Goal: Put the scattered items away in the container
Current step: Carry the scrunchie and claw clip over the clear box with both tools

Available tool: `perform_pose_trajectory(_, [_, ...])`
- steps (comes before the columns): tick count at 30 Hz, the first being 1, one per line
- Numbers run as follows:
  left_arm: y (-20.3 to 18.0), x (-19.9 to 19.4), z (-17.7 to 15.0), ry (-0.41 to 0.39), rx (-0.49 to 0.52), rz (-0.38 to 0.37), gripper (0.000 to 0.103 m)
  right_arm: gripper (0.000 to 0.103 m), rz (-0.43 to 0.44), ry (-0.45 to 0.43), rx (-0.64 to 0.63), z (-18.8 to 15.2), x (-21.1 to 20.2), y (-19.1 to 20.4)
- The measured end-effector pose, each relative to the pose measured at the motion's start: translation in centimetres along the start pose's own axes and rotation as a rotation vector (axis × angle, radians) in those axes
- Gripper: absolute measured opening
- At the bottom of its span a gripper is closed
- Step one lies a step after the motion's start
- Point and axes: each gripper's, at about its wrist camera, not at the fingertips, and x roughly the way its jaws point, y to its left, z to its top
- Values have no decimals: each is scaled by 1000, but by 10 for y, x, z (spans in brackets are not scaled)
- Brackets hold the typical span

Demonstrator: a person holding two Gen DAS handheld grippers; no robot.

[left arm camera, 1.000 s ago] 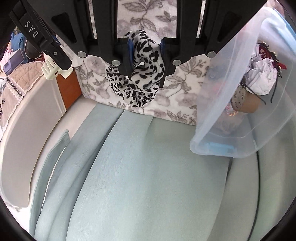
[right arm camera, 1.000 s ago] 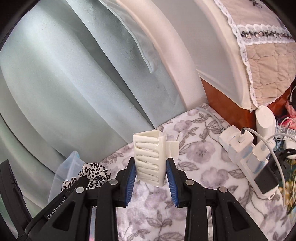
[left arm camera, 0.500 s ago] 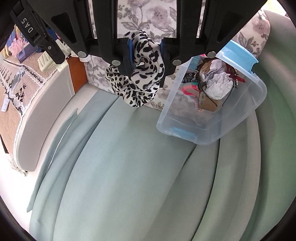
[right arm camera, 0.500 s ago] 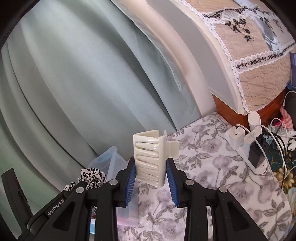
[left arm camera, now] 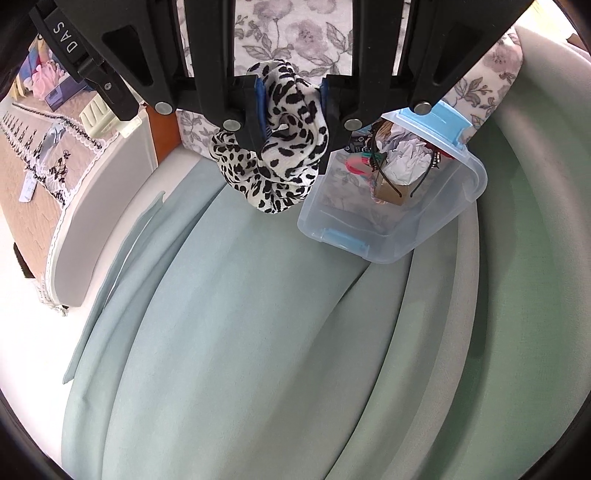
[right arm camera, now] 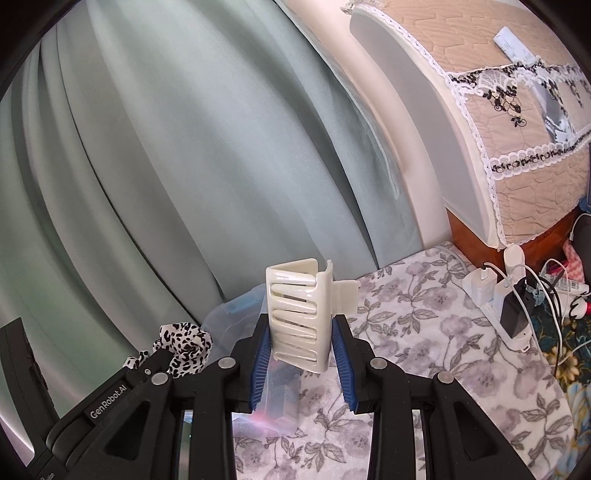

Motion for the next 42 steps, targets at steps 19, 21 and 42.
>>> perform_pose_trajectory(19, [48, 13, 2, 14, -108, 26, 22, 35, -12, 81, -94, -20, 24, 28])
perform_pose_trajectory(21, [58, 19, 2, 24, -130, 32, 22, 35, -19, 104, -103, -25, 32, 30])
perform_pose_trajectory(42, [141, 68, 0, 84, -301, 85, 22, 35, -7, 265, -270, -69, 107, 83])
